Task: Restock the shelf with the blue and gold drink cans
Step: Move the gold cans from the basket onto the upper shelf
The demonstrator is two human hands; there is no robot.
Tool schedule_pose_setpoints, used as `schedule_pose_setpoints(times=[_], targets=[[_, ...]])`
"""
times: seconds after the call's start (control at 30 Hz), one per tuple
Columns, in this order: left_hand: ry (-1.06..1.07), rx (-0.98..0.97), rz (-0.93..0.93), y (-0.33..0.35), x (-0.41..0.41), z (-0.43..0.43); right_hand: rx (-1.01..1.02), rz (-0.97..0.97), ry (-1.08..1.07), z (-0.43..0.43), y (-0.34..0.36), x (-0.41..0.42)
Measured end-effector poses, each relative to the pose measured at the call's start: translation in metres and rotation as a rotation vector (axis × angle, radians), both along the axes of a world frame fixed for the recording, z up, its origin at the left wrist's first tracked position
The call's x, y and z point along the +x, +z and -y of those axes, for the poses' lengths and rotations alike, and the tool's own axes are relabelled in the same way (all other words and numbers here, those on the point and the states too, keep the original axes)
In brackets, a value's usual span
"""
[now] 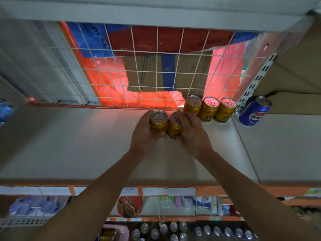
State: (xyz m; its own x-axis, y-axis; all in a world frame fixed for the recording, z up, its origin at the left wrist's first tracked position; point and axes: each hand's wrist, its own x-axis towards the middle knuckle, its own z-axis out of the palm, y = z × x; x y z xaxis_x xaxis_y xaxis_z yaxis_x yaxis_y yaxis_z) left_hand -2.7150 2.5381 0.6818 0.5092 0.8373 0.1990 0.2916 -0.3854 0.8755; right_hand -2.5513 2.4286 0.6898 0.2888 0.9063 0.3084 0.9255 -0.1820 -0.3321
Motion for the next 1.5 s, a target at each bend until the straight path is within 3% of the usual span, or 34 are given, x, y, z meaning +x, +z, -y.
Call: schedule_pose_setpoints(times=[0.17, 0.33, 0.9, 1.17, 1.5], targets=[[-0.008, 0.021, -0.049, -0.004, 0.015, -0.022, 0.088, 0.272, 0.0, -0.027, 0.0, 0.02], [-0.027, 0.103, -0.092, -0.005, 0.03, -0.042, 0.091, 0.356, 0.057, -0.047, 0.002, 0.038], [-0.015, 0.194, -0.137, -0.01, 0.041, -0.065, 0.073, 0.345, 0.035, -0.073, -0.001, 0.047], [-0.024, 0.197, -0.289, 0.002, 0.04, -0.061, -0.032, 0.313, 0.022, -0.068, 0.005, 0.041], [-0.061, 0.253, -0.308, 0.014, -0.011, -0.036, -0.029, 0.317, -0.012, -0.013, 0.018, 0.006]])
